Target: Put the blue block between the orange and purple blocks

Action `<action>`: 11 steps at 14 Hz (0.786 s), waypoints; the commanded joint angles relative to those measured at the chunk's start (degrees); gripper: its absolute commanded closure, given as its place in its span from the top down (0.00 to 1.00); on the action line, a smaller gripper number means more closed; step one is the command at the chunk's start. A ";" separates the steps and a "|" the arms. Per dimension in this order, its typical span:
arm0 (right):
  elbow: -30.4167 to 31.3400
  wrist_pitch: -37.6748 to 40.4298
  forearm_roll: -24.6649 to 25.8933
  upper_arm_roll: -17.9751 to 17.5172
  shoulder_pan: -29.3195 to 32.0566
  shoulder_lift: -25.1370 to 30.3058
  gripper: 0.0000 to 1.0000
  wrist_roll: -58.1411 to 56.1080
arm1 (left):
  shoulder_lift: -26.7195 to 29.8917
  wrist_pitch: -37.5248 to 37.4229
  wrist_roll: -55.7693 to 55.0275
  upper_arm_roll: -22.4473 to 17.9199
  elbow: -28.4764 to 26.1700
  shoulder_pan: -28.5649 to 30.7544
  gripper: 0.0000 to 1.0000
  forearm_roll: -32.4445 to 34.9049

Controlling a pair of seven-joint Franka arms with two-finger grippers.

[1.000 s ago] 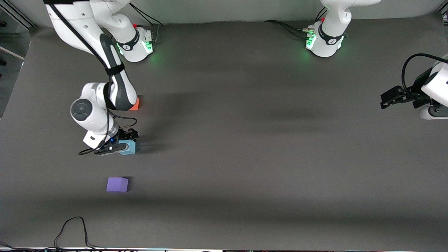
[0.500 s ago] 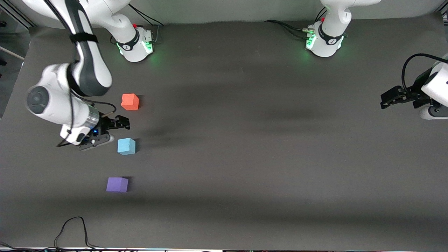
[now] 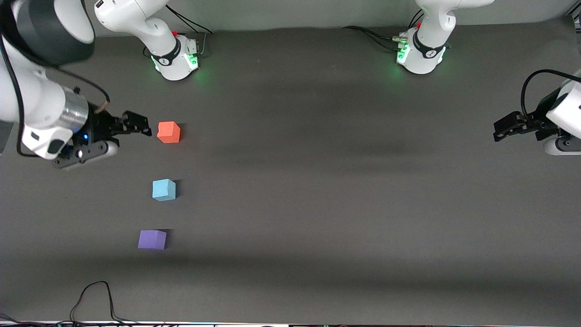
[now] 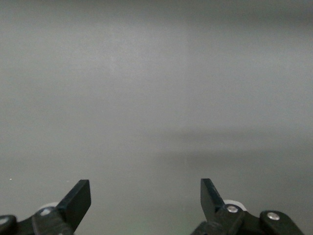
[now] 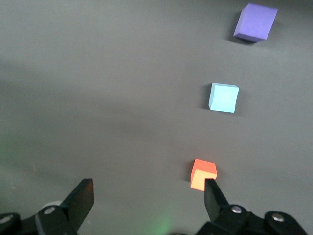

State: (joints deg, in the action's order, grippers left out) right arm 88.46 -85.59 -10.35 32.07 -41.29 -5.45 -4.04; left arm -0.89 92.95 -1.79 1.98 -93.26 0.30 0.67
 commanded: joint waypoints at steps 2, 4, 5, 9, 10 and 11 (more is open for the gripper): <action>-2.68 2.79 1.83 0.80 -2.04 -0.70 1.00 2.46 | 0.01 0.74 0.91 -0.48 0.10 -0.57 1.00 -0.23; -2.68 3.40 1.92 0.63 -1.17 -0.61 1.00 2.37 | 0.01 0.82 0.82 -0.48 0.10 -0.57 1.00 -0.23; -2.59 3.67 2.00 -0.59 1.10 -0.53 1.00 2.37 | -0.08 0.83 0.82 -0.48 0.10 -0.65 1.00 -0.23; 0.21 3.24 5.59 -19.10 18.39 2.02 1.00 2.45 | -0.17 0.91 0.82 -0.48 0.01 -0.65 1.00 -0.23; 1.62 2.80 6.74 -23.41 22.70 2.89 1.00 2.45 | -0.17 0.91 0.82 -0.48 0.01 -0.57 1.00 -0.23; 3.11 2.01 6.75 -28.59 28.66 3.95 1.00 2.37 | -0.25 0.91 0.82 -0.48 0.01 -0.57 1.00 -0.23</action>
State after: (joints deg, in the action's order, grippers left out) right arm 87.70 -82.38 -5.12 11.58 -20.81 -4.83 -2.35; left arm -1.01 93.11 -1.77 1.98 -93.26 0.29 0.67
